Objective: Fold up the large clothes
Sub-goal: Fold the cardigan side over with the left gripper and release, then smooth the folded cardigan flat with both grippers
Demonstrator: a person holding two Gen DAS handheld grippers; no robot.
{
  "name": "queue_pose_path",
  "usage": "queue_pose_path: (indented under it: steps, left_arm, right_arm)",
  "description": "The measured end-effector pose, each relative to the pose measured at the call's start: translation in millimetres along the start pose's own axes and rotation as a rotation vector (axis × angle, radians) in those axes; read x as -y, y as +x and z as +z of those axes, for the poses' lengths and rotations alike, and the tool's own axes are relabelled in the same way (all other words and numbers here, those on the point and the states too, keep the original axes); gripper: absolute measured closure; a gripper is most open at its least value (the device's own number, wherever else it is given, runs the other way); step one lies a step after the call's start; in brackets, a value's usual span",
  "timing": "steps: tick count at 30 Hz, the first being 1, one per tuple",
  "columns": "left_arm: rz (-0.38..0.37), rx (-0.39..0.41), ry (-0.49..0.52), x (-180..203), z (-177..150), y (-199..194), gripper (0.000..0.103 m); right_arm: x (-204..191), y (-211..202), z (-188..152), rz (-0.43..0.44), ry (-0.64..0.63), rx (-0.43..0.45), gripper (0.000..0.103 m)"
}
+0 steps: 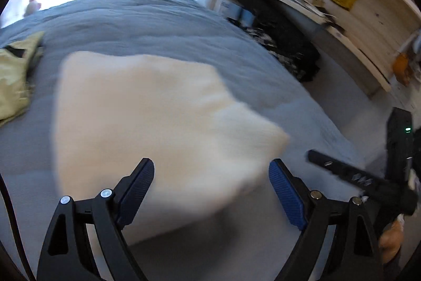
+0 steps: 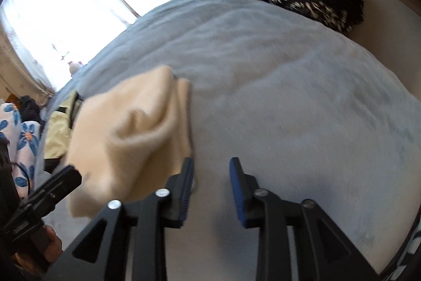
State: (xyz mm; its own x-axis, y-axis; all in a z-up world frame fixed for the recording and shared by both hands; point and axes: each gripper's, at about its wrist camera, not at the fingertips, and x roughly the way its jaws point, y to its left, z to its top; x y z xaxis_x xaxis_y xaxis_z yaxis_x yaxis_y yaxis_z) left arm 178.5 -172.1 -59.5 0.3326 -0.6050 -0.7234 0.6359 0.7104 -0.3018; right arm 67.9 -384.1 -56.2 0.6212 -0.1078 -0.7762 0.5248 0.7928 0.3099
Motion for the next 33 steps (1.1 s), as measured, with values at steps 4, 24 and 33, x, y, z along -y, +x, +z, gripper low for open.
queue_pose_path:
  steps: [4, 24, 33]
  left_arm:
    - [0.179, 0.006, -0.046, -48, 11, -16, 0.015]
    - [0.188, -0.097, -0.158, -98, 9, 3, 0.028]
    - [0.269, -0.058, -0.023, -72, -21, 15, 0.036]
  right_arm:
    - [-17, -3, 19, 0.094, -0.010, -0.004, 0.068]
    - [-67, 56, 35, 0.228, -0.140, -0.168, 0.095]
    - [-27, 94, -17, 0.172, -0.121, -0.152, 0.094]
